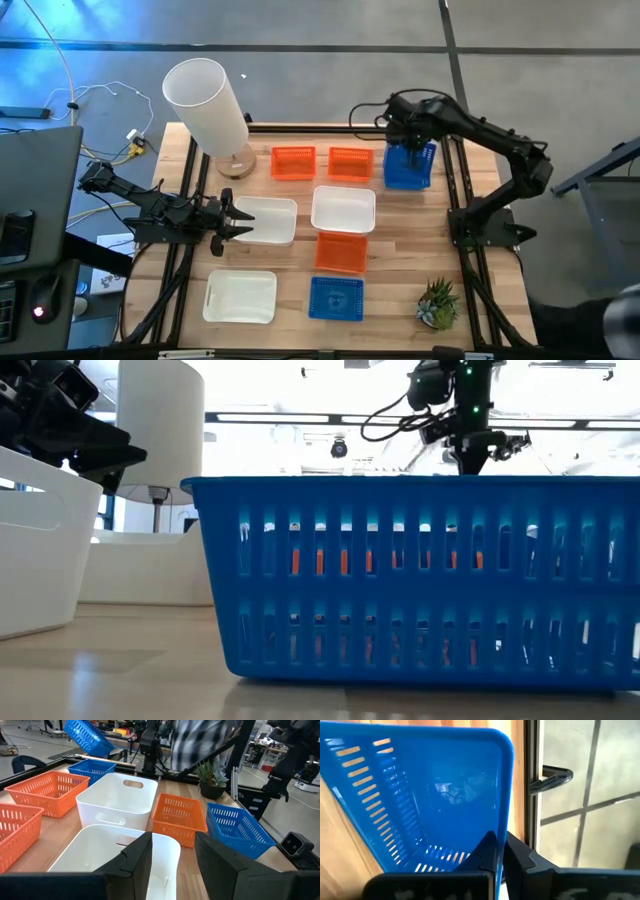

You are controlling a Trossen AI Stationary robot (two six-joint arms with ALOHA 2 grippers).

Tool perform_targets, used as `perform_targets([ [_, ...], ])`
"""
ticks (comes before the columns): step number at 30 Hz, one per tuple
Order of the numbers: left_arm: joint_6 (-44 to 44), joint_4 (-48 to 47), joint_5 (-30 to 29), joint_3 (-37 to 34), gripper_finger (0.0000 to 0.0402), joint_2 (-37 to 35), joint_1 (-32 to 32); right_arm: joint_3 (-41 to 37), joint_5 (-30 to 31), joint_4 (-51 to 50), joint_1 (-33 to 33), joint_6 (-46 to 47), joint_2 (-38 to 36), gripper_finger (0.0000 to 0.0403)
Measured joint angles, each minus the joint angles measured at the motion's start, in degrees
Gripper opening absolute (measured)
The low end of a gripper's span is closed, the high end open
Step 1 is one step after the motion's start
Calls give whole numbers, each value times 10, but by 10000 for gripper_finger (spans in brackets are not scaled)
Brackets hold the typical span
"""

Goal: Stack baskets by color
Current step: Stack the middle blue bin on the top blue bin

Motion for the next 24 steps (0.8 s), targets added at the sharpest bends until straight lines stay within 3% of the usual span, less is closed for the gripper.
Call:
perform_targets([
  [13,0,0,0,0,137,0,0,0,-60,13,-56,-40,2,0],
  [24,2,0,-15,0,137,0,0,-1,-44,-6,-60,-39,64,0],
])
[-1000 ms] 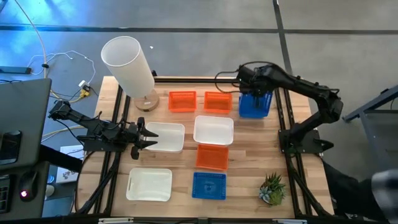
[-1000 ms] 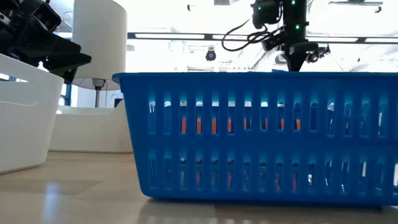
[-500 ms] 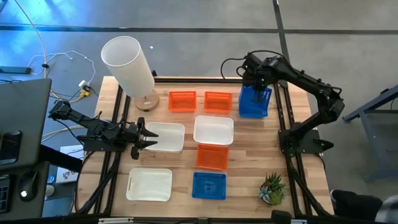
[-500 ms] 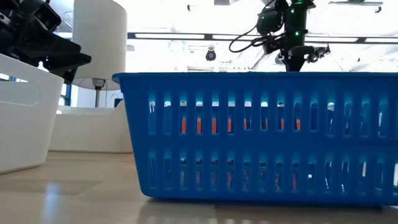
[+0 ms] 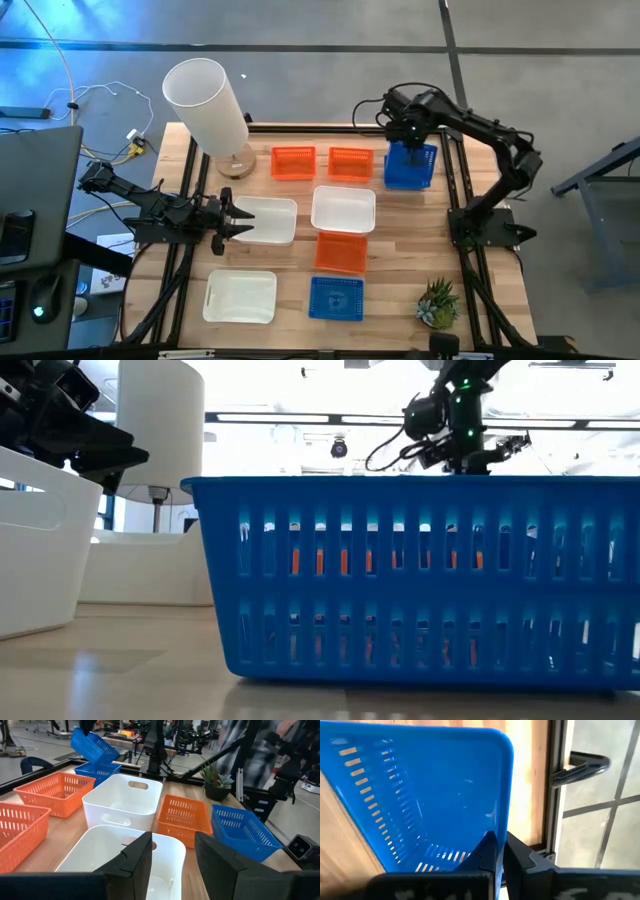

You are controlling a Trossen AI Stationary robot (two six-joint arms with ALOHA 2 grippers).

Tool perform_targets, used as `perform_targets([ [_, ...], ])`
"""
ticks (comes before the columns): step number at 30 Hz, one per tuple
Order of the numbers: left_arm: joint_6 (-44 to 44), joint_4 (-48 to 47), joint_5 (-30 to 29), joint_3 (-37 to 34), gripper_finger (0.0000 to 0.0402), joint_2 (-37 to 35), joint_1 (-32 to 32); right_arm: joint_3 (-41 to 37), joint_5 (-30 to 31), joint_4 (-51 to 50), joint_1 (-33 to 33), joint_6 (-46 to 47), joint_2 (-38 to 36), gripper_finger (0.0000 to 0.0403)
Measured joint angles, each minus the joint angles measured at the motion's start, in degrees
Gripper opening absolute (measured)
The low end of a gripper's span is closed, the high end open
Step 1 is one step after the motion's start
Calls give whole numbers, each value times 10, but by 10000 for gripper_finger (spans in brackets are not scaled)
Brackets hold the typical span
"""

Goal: Stack baskets by color
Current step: Stack the middle blue bin on the top blue bin

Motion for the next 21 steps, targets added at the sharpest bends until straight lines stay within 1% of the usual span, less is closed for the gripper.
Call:
perform_targets([
  [8,0,0,1,0,137,0,0,0,4,-2,1,-1,40,0],
  [21,0,0,2,0,137,0,0,0,-1,-4,4,-26,71,0],
])
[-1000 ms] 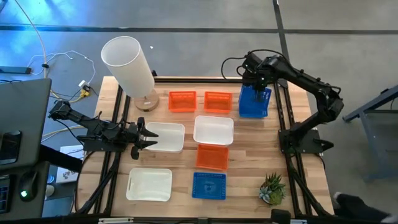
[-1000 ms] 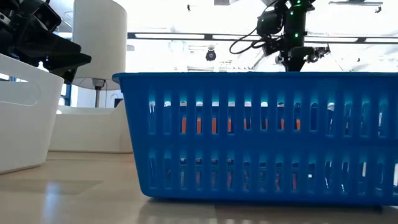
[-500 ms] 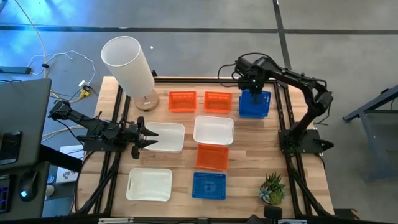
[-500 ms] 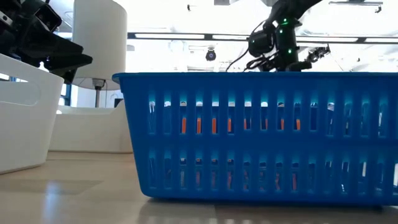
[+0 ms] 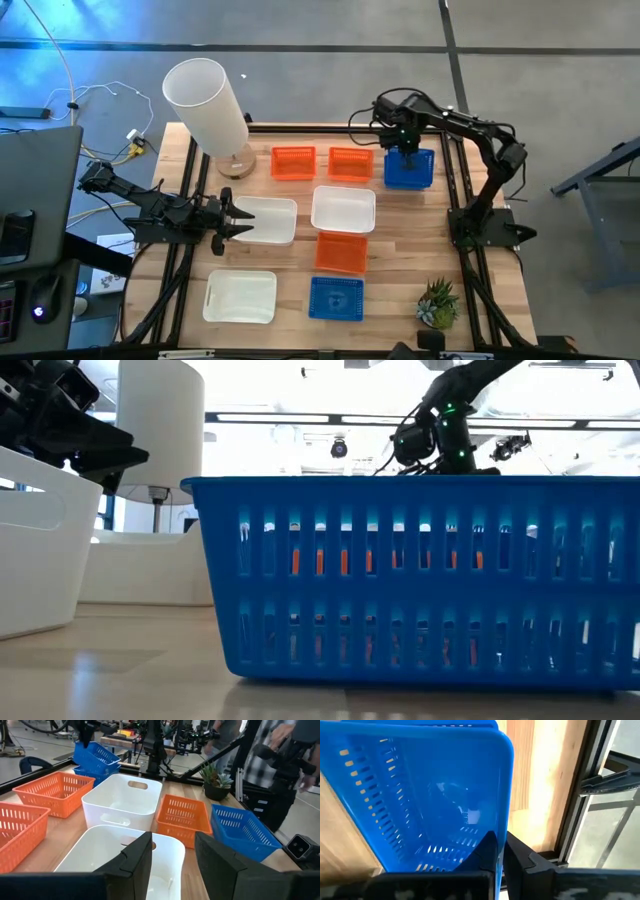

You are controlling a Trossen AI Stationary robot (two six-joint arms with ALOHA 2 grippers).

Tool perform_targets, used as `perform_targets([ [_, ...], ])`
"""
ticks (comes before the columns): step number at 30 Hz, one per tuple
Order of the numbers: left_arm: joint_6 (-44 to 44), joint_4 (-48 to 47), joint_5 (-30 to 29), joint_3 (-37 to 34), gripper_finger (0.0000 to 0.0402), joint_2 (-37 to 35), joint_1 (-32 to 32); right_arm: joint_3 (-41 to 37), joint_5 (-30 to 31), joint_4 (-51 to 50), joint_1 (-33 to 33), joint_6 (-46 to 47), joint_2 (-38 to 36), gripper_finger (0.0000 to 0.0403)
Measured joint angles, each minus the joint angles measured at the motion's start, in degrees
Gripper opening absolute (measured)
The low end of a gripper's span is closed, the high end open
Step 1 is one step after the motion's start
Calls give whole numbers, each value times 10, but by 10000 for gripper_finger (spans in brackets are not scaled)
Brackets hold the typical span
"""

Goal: Stack baskets by color
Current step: Stack the middle blue bin on the top blue bin

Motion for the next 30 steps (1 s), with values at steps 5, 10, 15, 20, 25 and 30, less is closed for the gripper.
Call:
perform_targets([
  [5,0,0,0,0,137,0,0,0,-4,-1,4,-9,2,4],
  [10,0,0,0,0,137,0,0,0,0,-3,15,-30,2,30],
  [15,0,0,0,0,137,0,0,0,14,-2,28,-30,2,65],
  [20,0,0,0,0,137,0,0,0,46,-1,37,-28,2,79],
  [25,0,0,0,0,137,0,0,0,43,18,34,-19,2,79],
  [30,0,0,0,0,137,0,0,0,0,27,21,8,2,79],
])
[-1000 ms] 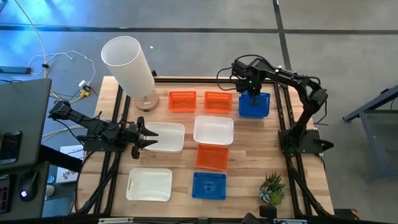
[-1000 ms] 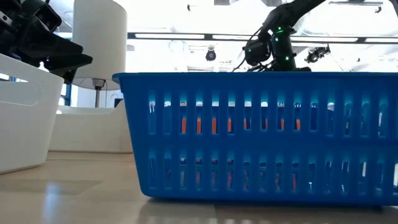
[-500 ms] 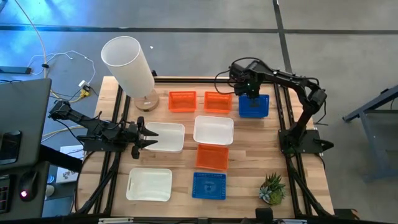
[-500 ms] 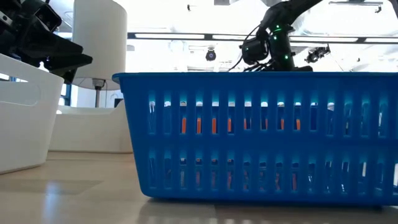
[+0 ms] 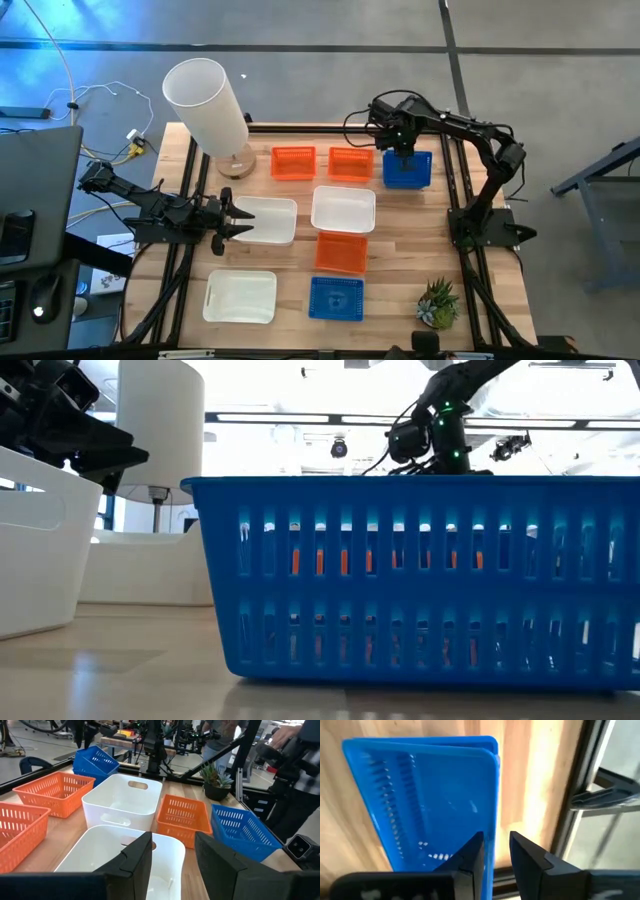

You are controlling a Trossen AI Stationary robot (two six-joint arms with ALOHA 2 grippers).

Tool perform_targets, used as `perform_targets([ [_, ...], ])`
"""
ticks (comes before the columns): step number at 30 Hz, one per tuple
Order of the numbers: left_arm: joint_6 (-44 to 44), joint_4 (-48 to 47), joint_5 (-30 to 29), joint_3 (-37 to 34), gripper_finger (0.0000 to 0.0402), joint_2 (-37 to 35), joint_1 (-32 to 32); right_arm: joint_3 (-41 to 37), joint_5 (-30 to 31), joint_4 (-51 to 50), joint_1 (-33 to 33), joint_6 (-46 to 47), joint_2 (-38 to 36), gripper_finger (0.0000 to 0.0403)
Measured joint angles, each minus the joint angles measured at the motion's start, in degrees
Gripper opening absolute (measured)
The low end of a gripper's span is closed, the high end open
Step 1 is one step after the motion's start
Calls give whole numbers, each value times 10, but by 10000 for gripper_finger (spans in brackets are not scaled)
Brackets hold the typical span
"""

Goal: Stack baskets by color
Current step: Stack the middle blue bin on the top blue bin

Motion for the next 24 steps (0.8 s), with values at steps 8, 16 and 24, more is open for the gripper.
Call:
perform_targets([
  [8,0,0,0,0,137,0,0,0,1,0,0,12,1,78],
  [16,11,0,0,0,137,0,0,0,14,4,-7,49,29,66],
  [24,11,0,0,0,137,0,0,0,35,-9,-7,52,29,8],
])
